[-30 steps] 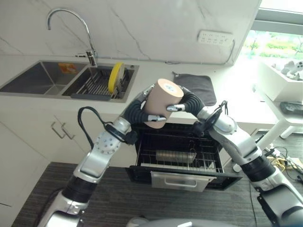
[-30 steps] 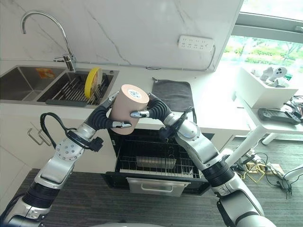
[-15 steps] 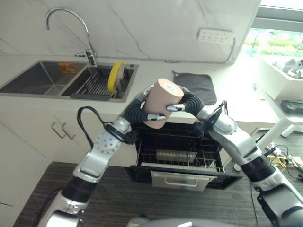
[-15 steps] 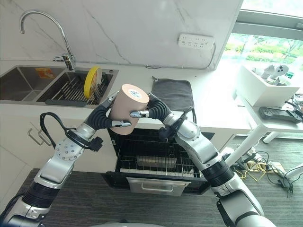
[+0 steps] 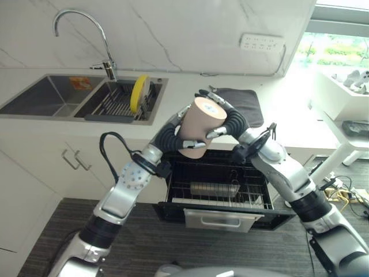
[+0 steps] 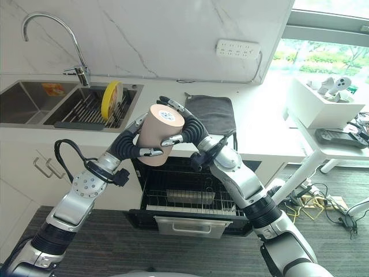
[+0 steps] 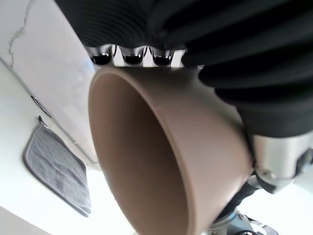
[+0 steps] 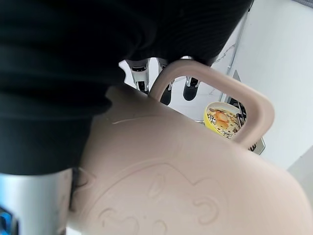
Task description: Place the dishes in the dishwasher.
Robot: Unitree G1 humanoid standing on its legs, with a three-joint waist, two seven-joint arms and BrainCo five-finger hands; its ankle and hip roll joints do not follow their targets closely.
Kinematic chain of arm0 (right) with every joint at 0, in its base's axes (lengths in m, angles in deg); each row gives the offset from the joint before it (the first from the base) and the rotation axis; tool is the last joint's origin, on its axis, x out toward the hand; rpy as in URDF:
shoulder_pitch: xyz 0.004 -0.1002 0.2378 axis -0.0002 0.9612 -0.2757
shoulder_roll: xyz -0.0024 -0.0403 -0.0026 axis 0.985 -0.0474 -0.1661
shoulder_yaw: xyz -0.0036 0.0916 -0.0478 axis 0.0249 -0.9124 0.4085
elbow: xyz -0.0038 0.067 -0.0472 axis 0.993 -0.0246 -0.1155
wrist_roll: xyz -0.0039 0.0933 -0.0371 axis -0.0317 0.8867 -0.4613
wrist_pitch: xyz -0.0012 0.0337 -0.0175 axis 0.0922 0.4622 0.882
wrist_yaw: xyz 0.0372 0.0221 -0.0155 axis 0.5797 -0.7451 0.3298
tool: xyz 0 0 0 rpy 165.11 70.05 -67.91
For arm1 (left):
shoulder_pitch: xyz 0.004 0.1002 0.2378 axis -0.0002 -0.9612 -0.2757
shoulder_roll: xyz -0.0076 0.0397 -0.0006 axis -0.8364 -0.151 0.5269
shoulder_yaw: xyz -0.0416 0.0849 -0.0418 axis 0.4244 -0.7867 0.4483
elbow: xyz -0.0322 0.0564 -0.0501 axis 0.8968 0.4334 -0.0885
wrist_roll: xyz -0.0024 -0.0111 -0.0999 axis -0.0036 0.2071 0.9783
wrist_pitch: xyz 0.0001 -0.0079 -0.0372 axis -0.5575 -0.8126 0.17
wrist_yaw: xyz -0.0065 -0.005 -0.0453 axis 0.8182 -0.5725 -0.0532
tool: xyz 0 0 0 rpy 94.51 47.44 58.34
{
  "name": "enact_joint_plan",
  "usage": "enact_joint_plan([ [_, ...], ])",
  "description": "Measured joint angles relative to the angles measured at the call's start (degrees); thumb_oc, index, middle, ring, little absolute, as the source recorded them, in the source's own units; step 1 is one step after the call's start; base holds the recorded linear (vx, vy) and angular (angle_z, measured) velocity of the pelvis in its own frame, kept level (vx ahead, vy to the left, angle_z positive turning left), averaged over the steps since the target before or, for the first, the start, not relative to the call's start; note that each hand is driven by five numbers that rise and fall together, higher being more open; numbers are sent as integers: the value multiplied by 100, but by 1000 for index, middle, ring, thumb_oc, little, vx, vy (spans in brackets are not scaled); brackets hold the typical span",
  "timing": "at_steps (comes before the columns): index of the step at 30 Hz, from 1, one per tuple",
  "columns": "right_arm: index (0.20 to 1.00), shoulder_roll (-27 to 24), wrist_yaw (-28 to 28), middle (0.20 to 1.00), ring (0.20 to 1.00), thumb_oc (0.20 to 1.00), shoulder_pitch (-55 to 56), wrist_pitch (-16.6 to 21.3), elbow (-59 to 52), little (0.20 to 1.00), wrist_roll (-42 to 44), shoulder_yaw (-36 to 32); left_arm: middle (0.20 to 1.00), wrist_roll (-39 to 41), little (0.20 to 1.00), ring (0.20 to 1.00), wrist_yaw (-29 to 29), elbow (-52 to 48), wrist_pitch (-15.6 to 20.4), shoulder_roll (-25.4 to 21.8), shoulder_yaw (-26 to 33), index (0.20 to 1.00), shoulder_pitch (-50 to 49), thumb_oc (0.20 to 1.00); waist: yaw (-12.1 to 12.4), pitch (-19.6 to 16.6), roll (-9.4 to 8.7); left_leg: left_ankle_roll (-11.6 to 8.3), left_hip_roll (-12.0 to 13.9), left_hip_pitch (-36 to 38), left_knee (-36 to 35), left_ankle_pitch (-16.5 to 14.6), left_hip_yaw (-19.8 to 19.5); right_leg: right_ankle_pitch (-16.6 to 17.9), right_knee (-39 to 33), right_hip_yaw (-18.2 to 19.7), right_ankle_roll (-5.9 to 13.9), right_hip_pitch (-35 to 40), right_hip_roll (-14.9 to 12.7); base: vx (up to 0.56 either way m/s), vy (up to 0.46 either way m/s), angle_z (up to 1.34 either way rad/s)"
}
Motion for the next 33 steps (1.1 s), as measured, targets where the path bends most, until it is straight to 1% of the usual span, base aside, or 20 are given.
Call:
enact_joint_plan([
  [1,1000,0,0,1000,1000,1000,0,0,0,1000,1,17,200,-5,200,200,1,0,1,-2,-1,200,0,200,20,0,0,0,0,2,0,0,-1,0,0,0,0,2,0,0,0,0],
  [2,655,-1,0,655,655,655,0,0,0,655,2,15,200,-5,200,200,2,-1,1,-3,-2,200,0,200,46,0,0,0,0,6,0,0,-1,0,0,0,0,6,1,0,0,0],
  [3,573,-1,-2,573,573,573,-5,0,0,573,25,12,200,-7,200,200,34,23,1,-7,1,200,0,200,76,0,-1,0,0,6,0,0,-4,0,0,-1,0,7,1,0,0,0],
  [4,260,0,-2,260,260,260,-5,-6,0,260,57,26,200,-9,200,200,55,50,1,-29,13,200,1,200,93,0,-5,0,0,6,0,0,-8,0,0,-5,0,10,0,0,0,0],
  [5,200,4,4,200,200,200,-5,-16,0,200,120,49,200,-12,200,200,76,80,5,-45,44,200,0,200,113,3,-11,0,-2,10,0,0,-11,0,0,-7,0,15,-1,0,0,0],
  [11,200,48,92,200,200,200,-5,-37,2,200,119,53,200,-9,200,200,77,79,32,-54,36,200,1,200,130,29,-54,0,-3,8,0,0,-21,0,0,-13,0,18,-2,0,0,0],
  [25,200,53,124,200,200,200,-5,-36,3,200,174,63,200,-27,200,200,126,78,29,-61,14,200,1,200,130,32,-58,0,-3,8,0,1,-20,0,1,-13,0,18,-2,0,0,0],
  [26,200,51,140,200,200,200,-5,-36,7,200,172,57,222,-10,222,222,120,78,2,-57,9,222,1,222,130,32,-58,0,-3,9,0,1,-21,0,0,-13,0,19,-2,0,0,0],
  [27,200,51,174,200,200,200,-5,-37,8,200,172,55,884,2,884,884,114,78,-23,-47,8,884,1,884,129,32,-58,0,-3,9,0,1,-21,0,0,-13,0,19,-2,0,0,0],
  [28,200,51,202,200,200,200,-5,-37,11,200,171,58,1000,17,1000,1000,108,78,-66,-23,8,1000,1,1000,128,32,-57,0,-4,9,0,1,-21,0,1,-13,0,19,-2,0,0,0],
  [31,200,50,293,200,200,200,-4,-43,56,200,170,103,1000,272,1000,1000,86,110,-298,139,-34,1000,2,1000,123,31,-55,0,-4,10,0,1,-19,0,1,-13,0,19,-2,0,0,0],
  [33,200,39,333,200,200,200,-2,-54,98,200,170,135,1000,579,1000,1000,76,216,-327,153,-105,1000,6,1000,112,31,-41,0,-5,10,0,1,-12,0,1,-10,0,18,-4,0,0,0],
])
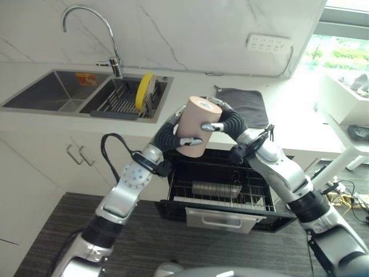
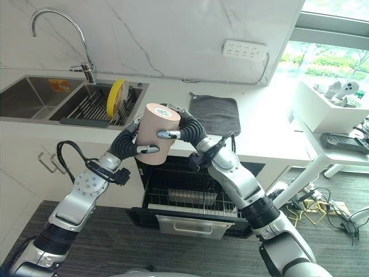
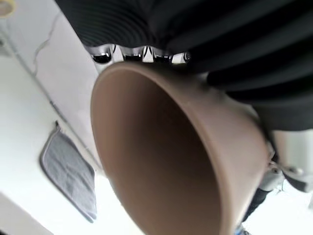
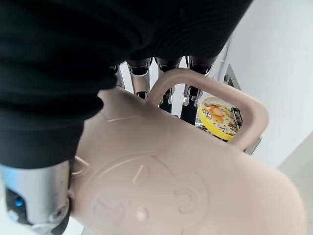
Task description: Place the dishes in the dishwasher.
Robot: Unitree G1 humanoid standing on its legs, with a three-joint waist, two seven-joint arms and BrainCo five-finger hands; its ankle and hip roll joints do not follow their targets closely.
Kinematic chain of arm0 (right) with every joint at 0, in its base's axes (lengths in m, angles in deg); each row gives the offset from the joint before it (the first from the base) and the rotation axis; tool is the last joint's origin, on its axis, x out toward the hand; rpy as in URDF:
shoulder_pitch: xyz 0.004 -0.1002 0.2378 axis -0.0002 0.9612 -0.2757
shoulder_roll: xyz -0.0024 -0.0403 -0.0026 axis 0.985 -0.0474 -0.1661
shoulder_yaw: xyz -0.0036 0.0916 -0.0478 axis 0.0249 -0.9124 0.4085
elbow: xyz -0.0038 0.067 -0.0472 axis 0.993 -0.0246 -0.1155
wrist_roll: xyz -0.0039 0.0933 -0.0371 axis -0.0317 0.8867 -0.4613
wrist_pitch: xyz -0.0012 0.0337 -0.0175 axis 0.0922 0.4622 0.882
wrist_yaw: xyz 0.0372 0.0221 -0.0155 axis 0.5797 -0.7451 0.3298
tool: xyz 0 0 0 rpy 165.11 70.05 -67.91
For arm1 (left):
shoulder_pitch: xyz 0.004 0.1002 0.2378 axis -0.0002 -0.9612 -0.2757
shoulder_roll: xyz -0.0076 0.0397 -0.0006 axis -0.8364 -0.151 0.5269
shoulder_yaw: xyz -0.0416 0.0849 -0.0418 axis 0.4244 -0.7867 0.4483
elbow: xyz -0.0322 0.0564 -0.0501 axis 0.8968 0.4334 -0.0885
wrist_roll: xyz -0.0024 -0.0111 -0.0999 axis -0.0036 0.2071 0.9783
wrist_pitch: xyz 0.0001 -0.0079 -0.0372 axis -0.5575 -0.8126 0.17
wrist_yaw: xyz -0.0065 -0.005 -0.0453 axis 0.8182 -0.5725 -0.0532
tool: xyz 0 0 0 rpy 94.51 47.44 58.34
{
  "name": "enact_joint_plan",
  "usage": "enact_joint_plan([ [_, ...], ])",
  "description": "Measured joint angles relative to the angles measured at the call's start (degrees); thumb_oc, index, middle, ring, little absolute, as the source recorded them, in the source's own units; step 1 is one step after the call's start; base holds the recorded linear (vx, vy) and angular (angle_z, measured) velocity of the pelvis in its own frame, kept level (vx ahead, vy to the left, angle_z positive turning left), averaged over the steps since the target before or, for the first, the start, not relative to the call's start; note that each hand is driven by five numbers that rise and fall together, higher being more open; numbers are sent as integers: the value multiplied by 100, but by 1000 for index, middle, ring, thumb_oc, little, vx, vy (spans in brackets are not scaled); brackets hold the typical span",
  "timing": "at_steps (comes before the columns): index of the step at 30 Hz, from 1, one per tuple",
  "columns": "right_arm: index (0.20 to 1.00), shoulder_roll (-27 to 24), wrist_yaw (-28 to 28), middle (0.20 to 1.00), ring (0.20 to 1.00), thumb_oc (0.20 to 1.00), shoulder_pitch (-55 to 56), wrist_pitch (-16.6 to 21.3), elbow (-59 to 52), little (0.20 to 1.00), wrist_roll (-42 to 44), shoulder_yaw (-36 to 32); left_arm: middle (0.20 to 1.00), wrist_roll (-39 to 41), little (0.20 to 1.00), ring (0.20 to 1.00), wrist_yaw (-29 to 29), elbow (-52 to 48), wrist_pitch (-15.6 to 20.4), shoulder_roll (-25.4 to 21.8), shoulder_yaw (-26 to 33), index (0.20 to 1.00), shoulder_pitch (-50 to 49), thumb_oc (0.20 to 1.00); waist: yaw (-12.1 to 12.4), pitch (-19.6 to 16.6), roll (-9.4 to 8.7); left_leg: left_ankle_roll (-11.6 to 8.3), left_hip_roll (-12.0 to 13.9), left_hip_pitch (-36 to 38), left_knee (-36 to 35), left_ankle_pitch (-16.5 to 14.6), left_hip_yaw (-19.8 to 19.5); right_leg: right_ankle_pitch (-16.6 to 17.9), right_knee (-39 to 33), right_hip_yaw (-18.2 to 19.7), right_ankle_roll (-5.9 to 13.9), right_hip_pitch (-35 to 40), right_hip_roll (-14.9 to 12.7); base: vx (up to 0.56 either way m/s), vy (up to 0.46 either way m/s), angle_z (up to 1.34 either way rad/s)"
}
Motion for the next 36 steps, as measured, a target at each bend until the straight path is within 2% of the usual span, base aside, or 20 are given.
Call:
enact_joint_plan([
  [6,200,-10,93,200,200,200,41,0,175,200,0,93,1000,603,1000,1000,-26,245,-137,186,-107,1000,-42,1000,-2,11,109,1,-2,22,0,0,12,1,0,5,-1,18,-2,0,0,0],
  [11,200,-46,149,200,200,200,118,15,195,200,3,106,1000,606,1000,1000,-90,367,-139,232,-101,1000,-20,1000,-35,7,172,6,6,68,-1,-5,64,1,0,23,-1,55,-3,-2,1,-1],
  [19,200,-55,234,200,200,200,279,55,195,200,46,105,1000,494,1000,1000,-144,381,-368,264,-135,1000,-12,1000,-53,7,187,16,5,60,-1,-14,81,2,1,30,-3,63,-6,0,0,0],
  [21,200,-208,249,200,200,200,281,55,193,200,46,104,1000,306,1000,1000,-205,471,-377,263,-192,1000,69,1000,-54,6,197,18,-1,62,-2,-15,82,2,1,27,-3,63,-12,1,15,0],
  [24,200,-258,345,200,200,200,362,92,192,200,43,89,1000,63,1000,1000,-267,468,-609,247,-245,1000,154,1000,-91,4,241,22,-3,61,-2,-18,86,2,1,32,-2,63,-16,0,0,0],
  [26,200,-355,519,200,200,200,387,369,116,200,-128,-157,1000,31,1000,1000,-299,843,-958,186,-485,1000,33,1000,-193,4,320,25,-6,72,-2,-19,90,2,1,34,-2,59,-19,0,0,0],
  [28,200,-370,567,200,200,200,397,713,-23,200,-46,-569,1000,45,1000,1000,-46,1283,-1085,198,-635,1000,-225,1000,-278,4,334,24,-3,76,-1,-19,101,2,1,48,-2,50,-15,8,-13,-3],
  [29,200,-356,603,200,200,200,531,1010,-440,200,36,-835,1000,199,1000,1000,447,1507,-1076,271,-408,1000,-631,1000,-380,8,329,24,2,80,-1,-22,114,1,1,63,-3,40,-11,4,-41,-7],
  [31,200,-182,606,200,200,200,837,1351,-794,200,101,-1227,1000,692,1000,1000,1117,1548,-1023,783,434,1000,-1163,1000,-429,14,292,23,10,90,0,-24,121,-1,0,79,-4,41,-1,-7,-46,-4],
  [34,200,-93,636,200,200,200,826,1397,-716,200,165,-1211,1000,778,1000,1000,1772,1753,-663,884,589,1000,-1145,1000,-406,28,189,11,49,92,-1,-16,127,5,0,76,-11,45,31,-11,-43,1],
  [36,200,-91,639,200,200,200,822,1398,-618,200,165,-1178,1000,773,1000,1000,1894,1745,-485,878,642,1000,-1081,1000,-378,22,93,9,58,87,-1,-16,128,6,0,80,-12,44,42,-6,-7,-2],
])
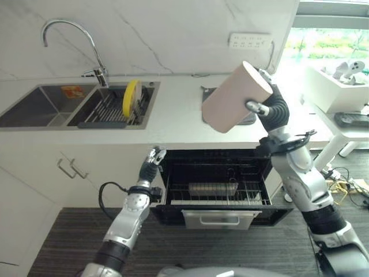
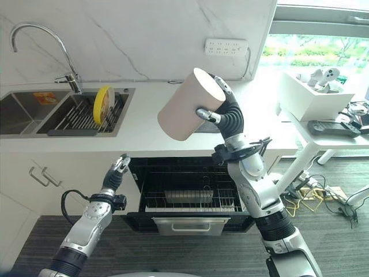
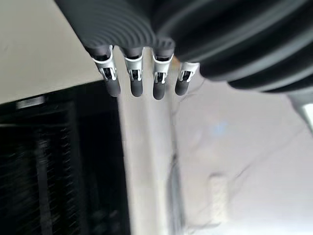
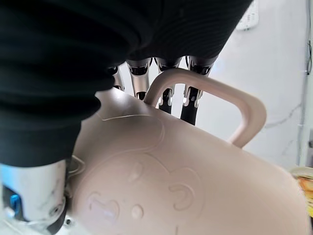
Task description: Place the dishes in the dishwasher.
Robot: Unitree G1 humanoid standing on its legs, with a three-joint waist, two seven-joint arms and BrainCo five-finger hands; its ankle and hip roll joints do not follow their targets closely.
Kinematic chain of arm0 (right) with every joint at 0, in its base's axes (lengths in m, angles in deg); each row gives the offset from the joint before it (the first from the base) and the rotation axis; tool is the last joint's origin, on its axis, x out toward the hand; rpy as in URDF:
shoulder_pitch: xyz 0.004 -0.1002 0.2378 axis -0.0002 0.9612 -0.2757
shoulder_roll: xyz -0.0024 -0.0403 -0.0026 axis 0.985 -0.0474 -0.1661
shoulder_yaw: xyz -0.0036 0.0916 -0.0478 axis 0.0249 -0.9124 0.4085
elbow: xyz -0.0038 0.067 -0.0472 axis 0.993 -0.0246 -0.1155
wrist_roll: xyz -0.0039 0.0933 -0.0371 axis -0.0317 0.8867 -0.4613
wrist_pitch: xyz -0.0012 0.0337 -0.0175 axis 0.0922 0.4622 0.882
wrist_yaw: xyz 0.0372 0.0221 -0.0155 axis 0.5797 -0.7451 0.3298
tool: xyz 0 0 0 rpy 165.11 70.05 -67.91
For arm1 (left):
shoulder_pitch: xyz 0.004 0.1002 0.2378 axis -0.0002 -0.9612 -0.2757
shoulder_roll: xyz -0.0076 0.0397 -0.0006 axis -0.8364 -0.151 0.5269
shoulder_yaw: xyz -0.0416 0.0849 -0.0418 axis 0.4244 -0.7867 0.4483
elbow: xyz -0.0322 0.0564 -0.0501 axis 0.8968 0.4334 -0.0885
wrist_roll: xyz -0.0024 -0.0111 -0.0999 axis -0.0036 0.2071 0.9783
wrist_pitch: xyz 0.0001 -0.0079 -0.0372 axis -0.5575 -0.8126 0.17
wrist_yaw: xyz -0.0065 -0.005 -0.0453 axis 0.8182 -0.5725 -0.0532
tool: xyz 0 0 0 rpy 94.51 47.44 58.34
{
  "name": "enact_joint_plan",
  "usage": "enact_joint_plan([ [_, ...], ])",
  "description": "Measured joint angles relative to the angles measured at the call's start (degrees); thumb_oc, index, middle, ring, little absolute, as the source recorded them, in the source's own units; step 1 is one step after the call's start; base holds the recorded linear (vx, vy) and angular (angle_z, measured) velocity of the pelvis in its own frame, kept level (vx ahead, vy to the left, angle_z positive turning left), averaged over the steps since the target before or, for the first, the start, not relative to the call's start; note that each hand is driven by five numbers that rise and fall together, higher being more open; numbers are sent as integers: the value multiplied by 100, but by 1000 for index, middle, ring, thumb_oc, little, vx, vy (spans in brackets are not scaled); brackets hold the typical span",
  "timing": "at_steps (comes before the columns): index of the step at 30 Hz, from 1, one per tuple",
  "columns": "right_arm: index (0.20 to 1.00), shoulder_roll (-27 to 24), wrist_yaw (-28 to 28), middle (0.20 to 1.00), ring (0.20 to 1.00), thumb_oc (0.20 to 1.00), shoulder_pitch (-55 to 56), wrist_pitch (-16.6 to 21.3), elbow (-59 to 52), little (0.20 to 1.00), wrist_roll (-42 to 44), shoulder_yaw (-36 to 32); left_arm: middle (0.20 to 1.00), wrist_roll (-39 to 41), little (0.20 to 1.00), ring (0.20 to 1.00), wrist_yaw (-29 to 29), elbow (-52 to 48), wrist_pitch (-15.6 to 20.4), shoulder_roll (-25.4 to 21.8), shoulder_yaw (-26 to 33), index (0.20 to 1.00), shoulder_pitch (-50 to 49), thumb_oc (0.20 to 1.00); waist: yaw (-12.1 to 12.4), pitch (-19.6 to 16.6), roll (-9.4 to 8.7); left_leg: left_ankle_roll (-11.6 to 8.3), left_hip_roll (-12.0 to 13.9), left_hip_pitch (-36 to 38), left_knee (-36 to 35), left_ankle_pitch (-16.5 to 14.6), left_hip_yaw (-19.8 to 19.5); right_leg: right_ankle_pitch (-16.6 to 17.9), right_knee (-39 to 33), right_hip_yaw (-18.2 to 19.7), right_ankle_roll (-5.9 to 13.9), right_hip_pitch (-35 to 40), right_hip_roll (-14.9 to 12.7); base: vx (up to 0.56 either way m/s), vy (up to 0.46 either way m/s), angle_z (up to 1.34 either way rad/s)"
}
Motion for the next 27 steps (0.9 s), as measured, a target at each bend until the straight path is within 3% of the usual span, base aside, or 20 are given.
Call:
enact_joint_plan([
  [4,200,102,22,200,200,200,0,1,53,200,8,112,1000,-184,1000,1000,432,-276,369,-147,183,1000,187,1000,26,13,-226,47,-17,-16,-6,-30,110,23,0,133,28,-72,-27,-11,-4,-16],
  [9,200,161,122,200,200,200,-1,4,55,200,-6,140,1000,-238,1000,1000,438,-289,447,-190,180,1000,228,1000,31,17,-225,24,-28,-17,-1,-16,113,36,0,131,5,-89,-34,0,0,0],
  [12,200,156,287,200,200,200,62,5,99,200,-103,51,1000,-233,1000,1000,258,-288,804,-222,190,1000,202,1000,19,40,-188,23,-35,-13,0,-18,114,34,0,131,9,-89,-40,32,35,0],
  [15,200,147,358,200,200,200,695,85,561,200,-123,-379,1000,-242,1000,1000,-370,-305,1085,-393,202,1000,-32,1000,12,96,-113,31,-51,-13,-2,-38,119,23,0,133,24,-87,-56,0,0,0],
  [20,200,132,263,200,200,200,1464,175,915,200,-4,-641,1000,-557,1000,1000,-1605,-274,1091,-873,6,1000,-491,1000,-162,265,101,39,-55,-16,-29,-55,143,16,0,152,29,-89,-61,44,45,-2],
  [27,200,-30,85,200,200,200,1463,251,1196,200,13,-559,1000,-1649,1000,1000,-3172,-269,1147,-1993,-1014,1000,-509,1000,-228,287,275,46,-88,-2,-33,-69,174,19,-1,166,38,-89,-101,64,46,-1],
])
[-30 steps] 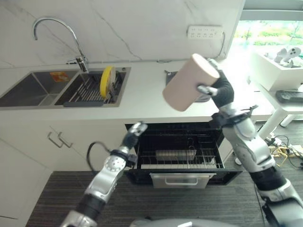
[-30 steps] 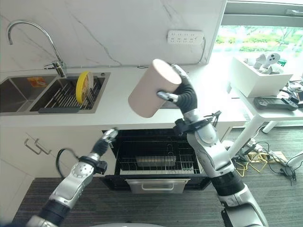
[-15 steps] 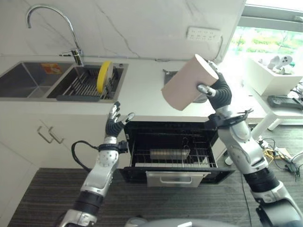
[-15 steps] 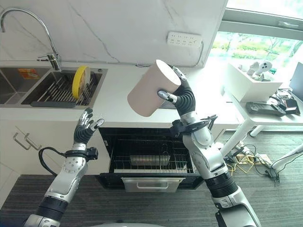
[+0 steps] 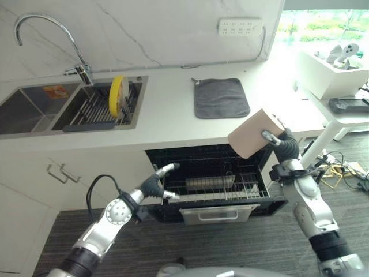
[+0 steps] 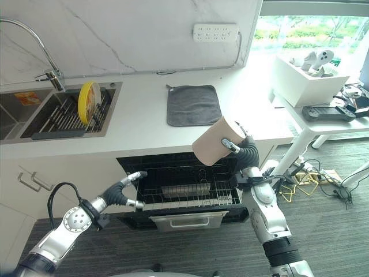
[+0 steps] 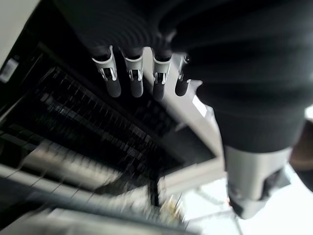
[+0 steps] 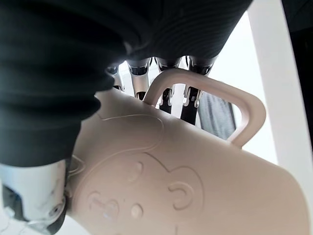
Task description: Place the dishes in the dishwasher.
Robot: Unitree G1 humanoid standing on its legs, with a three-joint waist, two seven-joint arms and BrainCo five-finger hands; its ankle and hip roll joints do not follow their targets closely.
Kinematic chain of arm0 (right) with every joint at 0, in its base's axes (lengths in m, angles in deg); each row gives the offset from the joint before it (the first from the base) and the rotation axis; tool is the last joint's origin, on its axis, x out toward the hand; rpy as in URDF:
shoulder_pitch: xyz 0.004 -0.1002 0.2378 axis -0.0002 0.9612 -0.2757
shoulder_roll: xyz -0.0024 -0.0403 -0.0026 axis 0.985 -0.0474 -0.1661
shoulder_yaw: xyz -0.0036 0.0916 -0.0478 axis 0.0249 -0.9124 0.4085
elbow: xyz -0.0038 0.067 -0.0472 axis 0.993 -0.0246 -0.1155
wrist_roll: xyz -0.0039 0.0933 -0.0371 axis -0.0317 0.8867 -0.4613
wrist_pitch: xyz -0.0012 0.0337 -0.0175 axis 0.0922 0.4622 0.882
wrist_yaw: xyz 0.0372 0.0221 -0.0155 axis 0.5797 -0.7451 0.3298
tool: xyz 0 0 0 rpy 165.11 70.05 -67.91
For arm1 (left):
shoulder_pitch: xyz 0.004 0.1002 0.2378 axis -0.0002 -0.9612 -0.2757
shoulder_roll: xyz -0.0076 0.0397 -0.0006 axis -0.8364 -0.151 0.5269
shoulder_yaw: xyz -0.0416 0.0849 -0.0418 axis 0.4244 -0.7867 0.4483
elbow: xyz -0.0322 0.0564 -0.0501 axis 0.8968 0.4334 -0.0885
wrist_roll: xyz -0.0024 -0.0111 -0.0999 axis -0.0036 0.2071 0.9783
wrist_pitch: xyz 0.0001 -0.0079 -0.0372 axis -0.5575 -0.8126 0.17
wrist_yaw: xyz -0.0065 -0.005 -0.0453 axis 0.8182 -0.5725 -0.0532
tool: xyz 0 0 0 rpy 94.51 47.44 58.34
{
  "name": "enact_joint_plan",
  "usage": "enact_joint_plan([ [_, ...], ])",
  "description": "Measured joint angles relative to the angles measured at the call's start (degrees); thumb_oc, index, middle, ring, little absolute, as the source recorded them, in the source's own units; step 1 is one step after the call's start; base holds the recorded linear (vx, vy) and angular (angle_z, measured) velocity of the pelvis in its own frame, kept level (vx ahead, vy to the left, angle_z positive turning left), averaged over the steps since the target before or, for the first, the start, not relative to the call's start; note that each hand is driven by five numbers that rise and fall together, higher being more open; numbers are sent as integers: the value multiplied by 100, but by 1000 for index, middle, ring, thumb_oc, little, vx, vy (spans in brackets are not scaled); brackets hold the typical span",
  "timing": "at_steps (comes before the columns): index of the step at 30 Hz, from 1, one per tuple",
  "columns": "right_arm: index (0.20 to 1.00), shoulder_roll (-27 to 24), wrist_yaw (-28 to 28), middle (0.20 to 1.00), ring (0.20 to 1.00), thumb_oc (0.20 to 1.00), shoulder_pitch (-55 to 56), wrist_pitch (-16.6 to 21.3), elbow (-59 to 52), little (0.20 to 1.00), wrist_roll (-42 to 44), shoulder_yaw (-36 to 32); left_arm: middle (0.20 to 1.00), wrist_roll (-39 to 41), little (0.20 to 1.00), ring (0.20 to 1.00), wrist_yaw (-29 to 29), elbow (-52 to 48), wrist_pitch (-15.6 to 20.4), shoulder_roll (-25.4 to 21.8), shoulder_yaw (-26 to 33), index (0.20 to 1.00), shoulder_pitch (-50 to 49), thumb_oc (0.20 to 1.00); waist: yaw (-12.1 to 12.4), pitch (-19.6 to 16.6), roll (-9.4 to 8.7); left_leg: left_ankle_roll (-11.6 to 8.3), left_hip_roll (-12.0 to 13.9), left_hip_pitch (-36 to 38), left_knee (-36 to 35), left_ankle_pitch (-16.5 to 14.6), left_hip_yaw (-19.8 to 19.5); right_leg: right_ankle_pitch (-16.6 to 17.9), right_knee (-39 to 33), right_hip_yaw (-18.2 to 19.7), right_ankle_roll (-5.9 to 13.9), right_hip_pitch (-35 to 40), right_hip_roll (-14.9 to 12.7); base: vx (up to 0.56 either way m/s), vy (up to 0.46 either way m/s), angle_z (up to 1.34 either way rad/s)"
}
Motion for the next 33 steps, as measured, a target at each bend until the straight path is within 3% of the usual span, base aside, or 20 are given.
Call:
enact_joint_plan([
  [4,200,-67,-25,200,200,200,19,28,326,200,111,43,1000,-452,1000,1000,-354,-109,-41,-593,-406,1000,37,1000,-68,41,74,14,-1,-28,-1,-23,-7,-12,3,-13,17,-18,-5,68,-8,1],
  [7,200,-99,-68,200,200,200,5,179,598,200,107,65,1000,-637,1000,1000,-360,-140,-73,-664,-679,1000,192,1000,-48,148,82,-16,-6,-179,38,19,-51,-21,33,-48,27,-156,-6,-20,-47,6],
  [11,200,-222,-18,200,200,200,-471,395,786,200,103,317,1000,-838,1000,1000,-290,-134,-76,-654,-898,1000,979,1000,73,762,59,-22,15,-821,603,-6,-192,-125,528,-81,-37,-729,-39,-172,-107,11],
  [13,200,-238,83,200,200,200,-1347,506,1146,200,223,254,1000,-836,1000,1000,-212,-111,-76,-636,-1131,1000,1861,1000,118,1353,124,-37,49,-1388,1029,-17,-362,-198,1002,-159,-129,-1262,-54,-147,-53,21],
  [17,200,-223,161,200,200,200,-1593,625,1136,200,222,262,1000,-842,1000,1000,115,-8,-75,-447,-1142,1000,2078,1000,158,1931,114,-23,-37,-1667,1327,-62,-374,-559,1877,-97,-152,-1775,-261,-104,-6,7],
  [21,200,-253,154,200,200,200,-1634,623,1136,200,214,254,1000,-883,1000,1000,453,237,-117,-449,-1100,1000,2158,1000,136,2042,126,17,-136,-1973,1558,-105,-372,-710,2350,-32,-158,-2197,-423,-100,20,2],
  [25,200,-252,139,200,200,200,-1663,597,1135,200,194,266,1000,-890,1000,1000,620,268,-240,-422,-1101,1000,2276,1000,135,2117,133,20,-144,-1988,1556,-103,-373,-713,2363,-31,-158,-2217,-431,-90,8,1],
  [33,200,-261,272,200,200,200,-2087,468,1476,200,92,274,1000,-1741,1000,1000,1220,469,-358,-436,-1148,1000,2782,1000,130,2193,98,40,-164,-2349,1758,-118,-350,-710,2580,47,-176,-2606,-462,-93,5,-2],
])
